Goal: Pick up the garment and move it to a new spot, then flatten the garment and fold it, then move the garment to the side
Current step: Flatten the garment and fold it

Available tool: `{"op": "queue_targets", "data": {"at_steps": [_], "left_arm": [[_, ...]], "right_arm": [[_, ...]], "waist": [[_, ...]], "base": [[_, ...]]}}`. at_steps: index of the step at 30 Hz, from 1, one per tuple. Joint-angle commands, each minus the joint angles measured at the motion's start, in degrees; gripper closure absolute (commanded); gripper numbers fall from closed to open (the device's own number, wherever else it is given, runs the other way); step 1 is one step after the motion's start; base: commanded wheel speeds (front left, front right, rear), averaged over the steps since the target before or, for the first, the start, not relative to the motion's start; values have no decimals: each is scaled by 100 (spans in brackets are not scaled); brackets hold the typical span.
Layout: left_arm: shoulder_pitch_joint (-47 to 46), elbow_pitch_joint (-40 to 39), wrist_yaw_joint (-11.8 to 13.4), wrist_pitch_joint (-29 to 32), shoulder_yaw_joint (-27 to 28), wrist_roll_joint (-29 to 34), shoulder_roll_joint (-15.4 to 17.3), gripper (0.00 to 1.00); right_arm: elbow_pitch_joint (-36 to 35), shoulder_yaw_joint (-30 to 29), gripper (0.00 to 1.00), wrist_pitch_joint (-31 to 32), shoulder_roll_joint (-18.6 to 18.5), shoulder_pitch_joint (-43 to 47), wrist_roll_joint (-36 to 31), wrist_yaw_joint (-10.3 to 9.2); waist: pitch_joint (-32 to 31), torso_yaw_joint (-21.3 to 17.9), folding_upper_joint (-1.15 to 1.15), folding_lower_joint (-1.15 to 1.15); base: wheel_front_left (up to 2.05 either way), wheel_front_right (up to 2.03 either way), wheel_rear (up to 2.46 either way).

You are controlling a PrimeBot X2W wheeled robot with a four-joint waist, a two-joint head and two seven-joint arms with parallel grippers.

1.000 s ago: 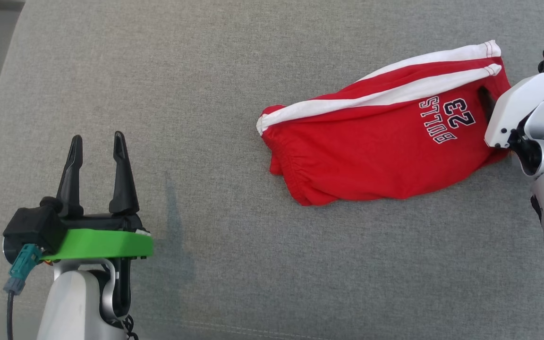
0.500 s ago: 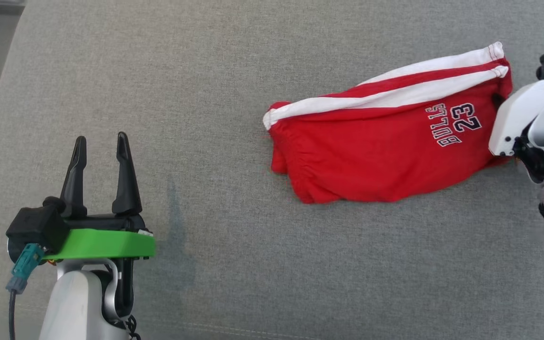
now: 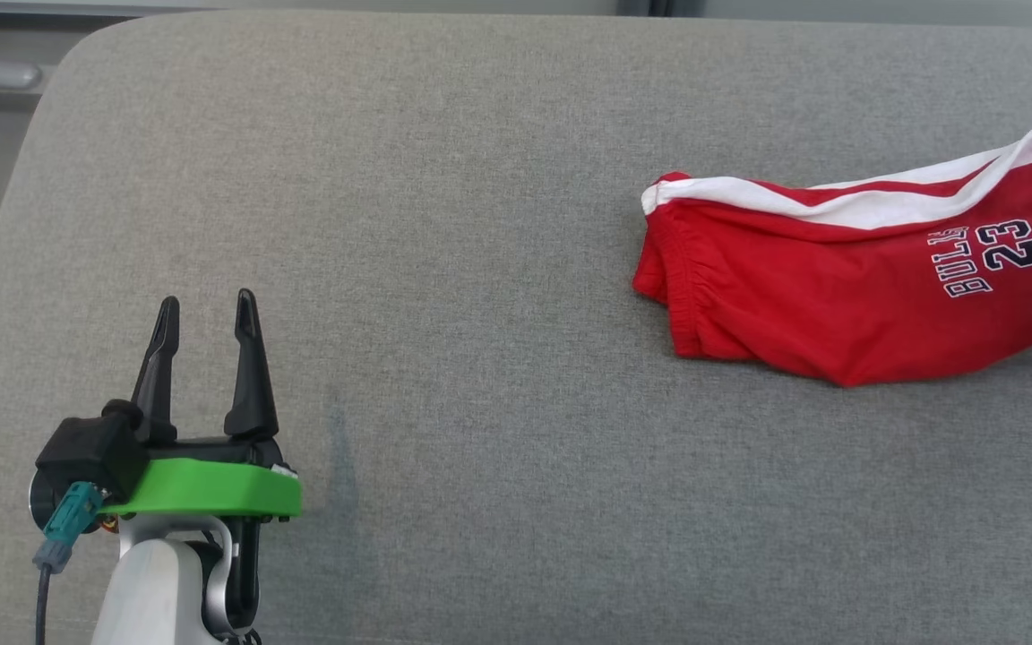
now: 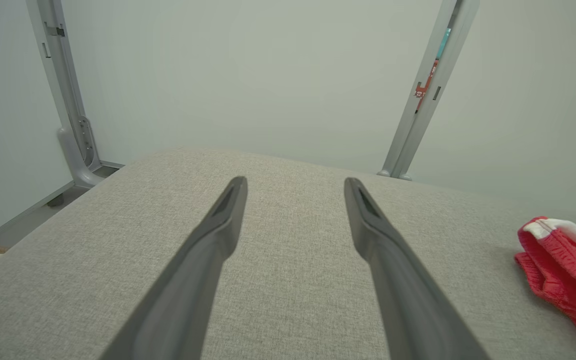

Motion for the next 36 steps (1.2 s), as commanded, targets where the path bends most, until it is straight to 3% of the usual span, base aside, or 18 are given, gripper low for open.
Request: {"op": "queue_targets", "data": {"at_steps": [1, 11, 16, 22, 36], "left_arm": [[119, 29, -35, 2, 5, 33, 7, 0], [264, 138, -57, 2, -9, 26, 9, 0], [284, 149, -83, 2, 18, -16, 9, 0], [118, 171, -94, 2, -82, -95, 9, 0], [-116, 243, -95, 2, -270, -174, 9, 0]], "right_arm": [[-224, -39, 100, 46, 124, 123, -139, -12], [-1808, 644, 100, 726, 979, 619, -280, -12], [-2067, 924, 100, 864, 1520, 496, -203, -11], [-1597, 1329, 100, 816, 1847, 176, -230, -12], [-105, 2555, 100, 364, 1882, -230, 320, -11]], "waist": [[-201, -82, 0, 0], [-516, -96, 0, 0], [-544, -85, 0, 0], [-435, 61, 0, 0], [-274, 414, 0, 0]], "base": [[0, 0, 0], [0, 0, 0], [0, 0, 0], [0, 0, 0], [0, 0, 0]]}}
